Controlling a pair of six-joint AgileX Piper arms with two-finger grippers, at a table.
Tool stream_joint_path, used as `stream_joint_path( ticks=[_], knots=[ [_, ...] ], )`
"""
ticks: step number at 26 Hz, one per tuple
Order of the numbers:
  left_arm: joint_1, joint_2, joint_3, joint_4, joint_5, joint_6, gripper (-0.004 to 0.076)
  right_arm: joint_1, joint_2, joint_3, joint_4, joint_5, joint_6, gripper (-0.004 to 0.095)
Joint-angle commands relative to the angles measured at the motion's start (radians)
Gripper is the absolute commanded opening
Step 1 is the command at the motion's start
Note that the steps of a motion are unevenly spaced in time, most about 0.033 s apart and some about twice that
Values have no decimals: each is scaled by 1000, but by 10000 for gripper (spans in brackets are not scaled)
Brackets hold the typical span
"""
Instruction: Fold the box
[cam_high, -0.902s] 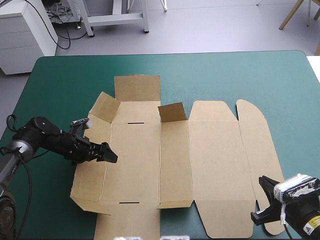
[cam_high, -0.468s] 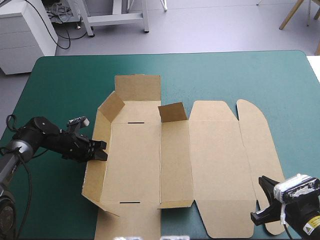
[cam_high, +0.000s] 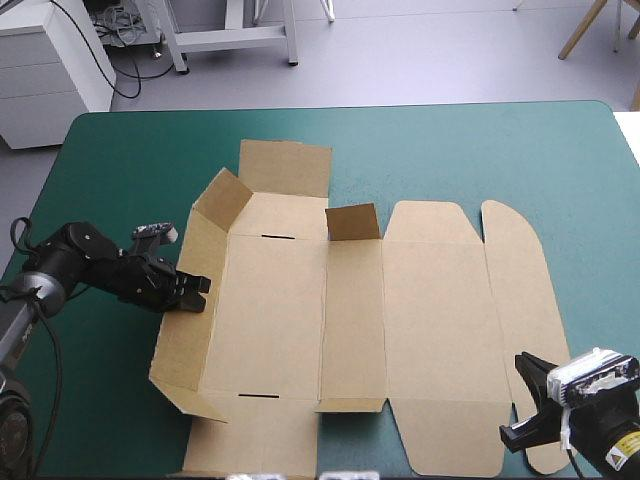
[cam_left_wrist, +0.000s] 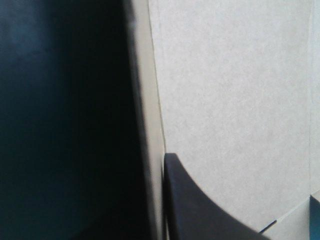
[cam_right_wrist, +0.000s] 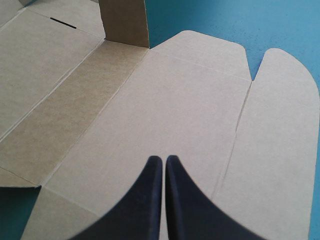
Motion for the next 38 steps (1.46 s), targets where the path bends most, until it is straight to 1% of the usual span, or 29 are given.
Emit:
stream_joint_path(
  ticks=[1, 4, 7, 10, 12, 17, 21, 26, 29, 32, 34, 38],
  knots=[
    [-39, -30, -126, 48, -42, 34, -10, -5, 9, -25, 10, -70, -11, 0],
    [-89, -25, -245, 138, -67, 35, -10, -5, 9, -25, 10, -70, -11, -1],
    [-160, 5, -372, 275, -41, 41, -10, -5, 9, -25, 10, -70, -11, -12],
    [-250, 40, -475, 421, -5, 91, -10, -5, 9, -25, 10, -70, -11, -19],
    [-307, 62, -527, 529, -5, 97, -10, -5, 9, -25, 10, -70, -11, -19],
    [-457, 110, -624, 789, -46, 100, -10, -5, 9, -25, 10, -70, -11, -19],
    [-552, 153, -673, 981, -100, 100, -10, -5, 9, -25, 10, -70, -11, -19],
    [-635, 204, -698, 1113, -223, 111, -10, -5, 9, -25, 10, -70, -11, -19],
    [-693, 221, -698, 1110, -221, 109, -10, -5, 9, -25, 10, -70, -11, -19],
    [-785, 219, -660, 1142, -273, 112, -10, -5, 9, -25, 10, -70, -11, -19],
    [-837, 215, -621, 1229, -289, 54, -10, -5, 9, -25, 10, -70, -11, -19],
    [-903, 172, -496, 1439, -398, -131, -10, -5, 9, -25, 10, -70, -11, -19]
  ],
)
